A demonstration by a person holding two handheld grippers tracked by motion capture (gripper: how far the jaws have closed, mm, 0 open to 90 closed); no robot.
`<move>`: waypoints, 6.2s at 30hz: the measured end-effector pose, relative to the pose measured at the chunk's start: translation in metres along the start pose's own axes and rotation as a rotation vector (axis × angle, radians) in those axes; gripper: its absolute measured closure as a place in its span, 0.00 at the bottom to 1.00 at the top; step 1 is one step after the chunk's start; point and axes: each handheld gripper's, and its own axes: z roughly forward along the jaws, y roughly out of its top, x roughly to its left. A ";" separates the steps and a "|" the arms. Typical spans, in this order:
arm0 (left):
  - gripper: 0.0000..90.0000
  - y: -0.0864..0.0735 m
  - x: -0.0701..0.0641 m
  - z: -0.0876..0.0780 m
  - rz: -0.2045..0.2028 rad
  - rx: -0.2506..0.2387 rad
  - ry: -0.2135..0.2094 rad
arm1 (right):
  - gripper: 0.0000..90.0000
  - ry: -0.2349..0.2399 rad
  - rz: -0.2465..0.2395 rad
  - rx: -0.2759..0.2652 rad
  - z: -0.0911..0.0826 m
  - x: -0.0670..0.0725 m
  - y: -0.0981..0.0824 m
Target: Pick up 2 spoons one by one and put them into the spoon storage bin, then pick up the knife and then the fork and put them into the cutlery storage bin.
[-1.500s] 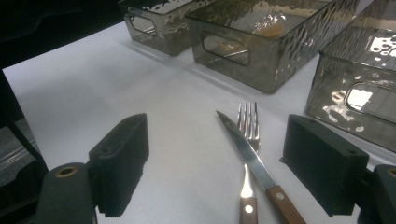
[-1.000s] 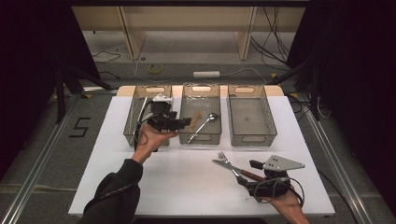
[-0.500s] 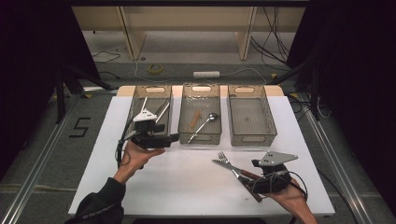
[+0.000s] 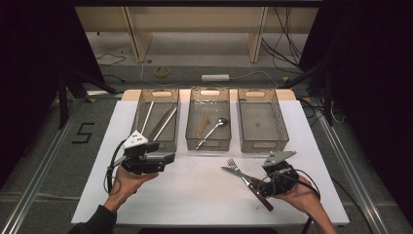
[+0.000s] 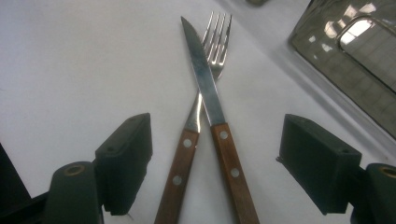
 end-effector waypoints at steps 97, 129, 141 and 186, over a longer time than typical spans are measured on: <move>0.21 -0.031 -0.025 -0.029 0.103 -0.043 0.026 | 0.86 0.039 -0.201 0.385 0.040 -0.013 0.013; 0.20 -0.031 -0.023 -0.031 0.086 -0.064 0.031 | 0.86 0.039 -0.159 0.226 0.010 -0.016 0.022; 0.20 -0.031 -0.021 -0.032 0.074 -0.077 0.031 | 0.86 0.033 -0.152 0.190 0.006 -0.018 0.026; 0.20 -0.031 -0.020 -0.034 0.064 -0.106 0.049 | 0.86 -0.031 -0.042 0.012 -0.010 -0.053 0.073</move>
